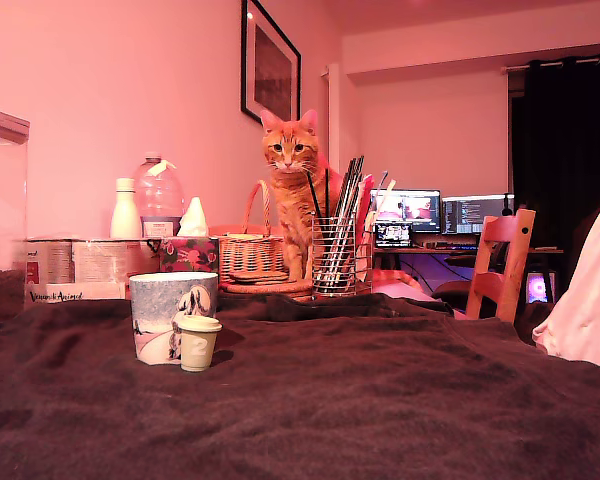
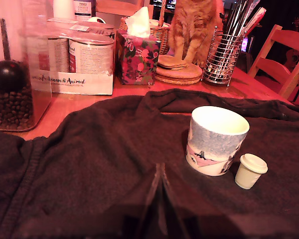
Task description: Pick up the coffee capsules on the table and drop them inside the coffee cup
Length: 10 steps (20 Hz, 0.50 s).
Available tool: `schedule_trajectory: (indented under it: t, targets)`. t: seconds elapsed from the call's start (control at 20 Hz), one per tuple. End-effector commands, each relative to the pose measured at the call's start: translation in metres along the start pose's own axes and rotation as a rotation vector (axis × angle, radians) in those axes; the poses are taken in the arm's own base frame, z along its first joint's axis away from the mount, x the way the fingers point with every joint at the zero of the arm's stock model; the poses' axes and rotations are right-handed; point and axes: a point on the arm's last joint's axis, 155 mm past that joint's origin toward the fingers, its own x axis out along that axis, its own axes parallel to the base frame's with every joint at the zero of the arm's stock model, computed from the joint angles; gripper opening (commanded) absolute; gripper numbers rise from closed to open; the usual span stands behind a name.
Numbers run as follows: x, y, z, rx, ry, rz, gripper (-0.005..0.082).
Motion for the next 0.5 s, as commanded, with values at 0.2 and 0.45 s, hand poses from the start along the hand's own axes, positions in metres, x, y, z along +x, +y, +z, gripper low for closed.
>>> schedule_trajectory:
  t: [0.2,0.45]
  targets:
    - [-0.001,-0.012,0.015,-0.013,-0.073,-0.062,-0.0024]
    - [-0.003,-0.032,0.014,-0.05,-0.065,-0.163,-0.0024]
